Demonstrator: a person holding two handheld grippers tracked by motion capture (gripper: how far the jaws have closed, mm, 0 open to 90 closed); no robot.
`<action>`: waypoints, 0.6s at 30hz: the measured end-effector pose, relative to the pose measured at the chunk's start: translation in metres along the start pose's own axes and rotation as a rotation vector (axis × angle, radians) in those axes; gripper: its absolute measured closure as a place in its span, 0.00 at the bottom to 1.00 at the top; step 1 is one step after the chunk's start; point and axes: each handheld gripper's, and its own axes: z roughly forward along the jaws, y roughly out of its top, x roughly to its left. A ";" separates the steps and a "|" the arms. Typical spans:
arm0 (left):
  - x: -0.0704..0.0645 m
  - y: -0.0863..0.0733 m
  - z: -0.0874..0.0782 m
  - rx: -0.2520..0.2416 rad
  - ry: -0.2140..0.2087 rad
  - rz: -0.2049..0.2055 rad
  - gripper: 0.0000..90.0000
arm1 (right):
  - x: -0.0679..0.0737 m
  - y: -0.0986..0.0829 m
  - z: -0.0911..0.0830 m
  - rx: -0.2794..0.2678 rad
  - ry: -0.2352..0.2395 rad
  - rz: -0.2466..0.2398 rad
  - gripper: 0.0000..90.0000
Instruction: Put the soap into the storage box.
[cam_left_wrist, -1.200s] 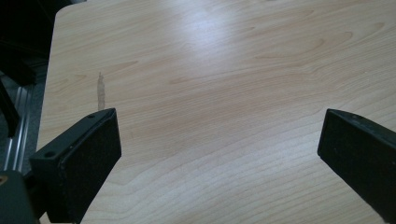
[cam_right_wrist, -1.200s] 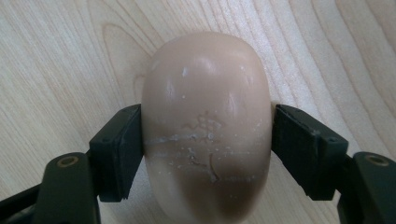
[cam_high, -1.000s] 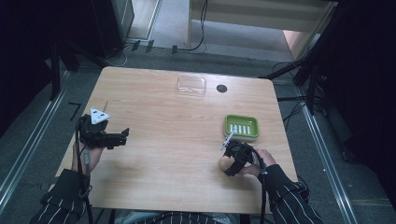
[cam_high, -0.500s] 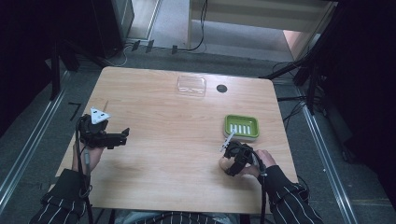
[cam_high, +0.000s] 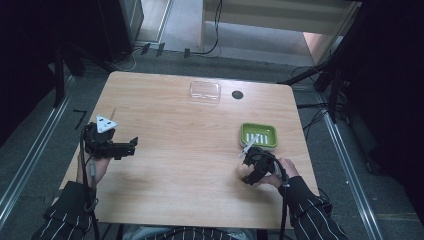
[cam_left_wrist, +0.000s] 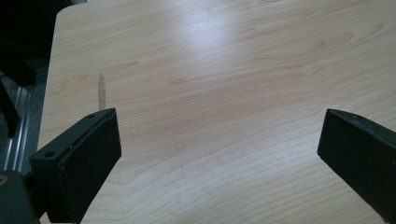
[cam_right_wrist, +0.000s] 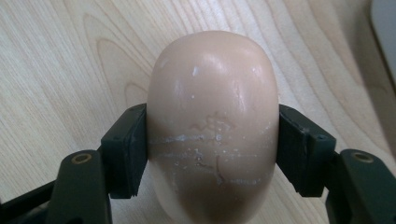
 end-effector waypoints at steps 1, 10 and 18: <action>0.000 0.000 0.000 0.000 0.000 0.000 0.00 | 0.000 0.000 -0.001 0.001 0.000 0.005 0.38; 0.000 0.000 0.000 0.002 0.001 0.002 0.00 | -0.002 -0.001 -0.004 -0.018 -0.007 0.022 0.38; 0.000 0.000 0.000 0.001 -0.001 0.001 0.00 | -0.008 -0.003 -0.010 -0.053 -0.023 0.028 0.38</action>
